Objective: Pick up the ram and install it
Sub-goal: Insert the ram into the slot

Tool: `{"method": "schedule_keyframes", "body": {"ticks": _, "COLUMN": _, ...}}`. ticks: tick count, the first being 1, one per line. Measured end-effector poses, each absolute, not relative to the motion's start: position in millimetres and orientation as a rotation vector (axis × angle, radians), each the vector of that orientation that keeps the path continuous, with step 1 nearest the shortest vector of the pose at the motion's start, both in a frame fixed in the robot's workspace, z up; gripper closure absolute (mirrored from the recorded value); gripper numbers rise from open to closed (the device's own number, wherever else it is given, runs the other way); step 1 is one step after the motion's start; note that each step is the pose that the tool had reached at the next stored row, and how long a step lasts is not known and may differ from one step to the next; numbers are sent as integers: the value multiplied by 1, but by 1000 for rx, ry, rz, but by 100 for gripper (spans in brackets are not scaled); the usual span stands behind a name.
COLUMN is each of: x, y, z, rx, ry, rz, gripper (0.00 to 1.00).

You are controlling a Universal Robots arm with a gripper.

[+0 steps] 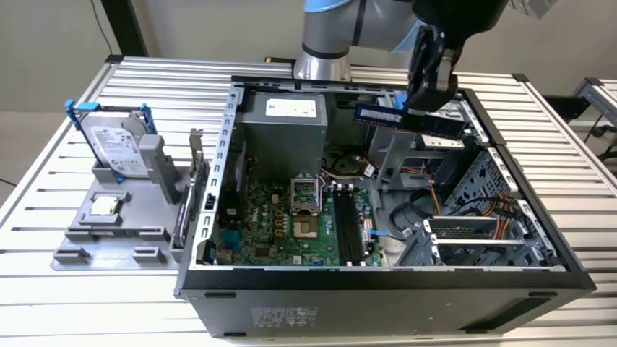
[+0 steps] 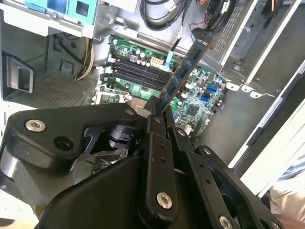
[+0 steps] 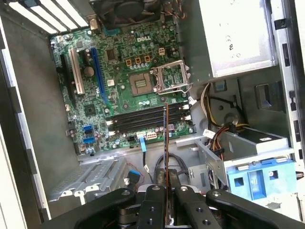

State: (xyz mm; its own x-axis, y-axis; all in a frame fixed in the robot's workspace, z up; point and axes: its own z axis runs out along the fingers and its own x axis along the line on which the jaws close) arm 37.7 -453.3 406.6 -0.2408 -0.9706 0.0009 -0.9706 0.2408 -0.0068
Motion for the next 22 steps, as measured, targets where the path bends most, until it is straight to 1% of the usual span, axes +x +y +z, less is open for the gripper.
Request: {"method": "schedule_keyframes", "body": {"ticks": 22, "x": 38, "y": -453, "z": 407, "rx": -1850, "ry": 2535, "rz": -10, "gripper": 100}}
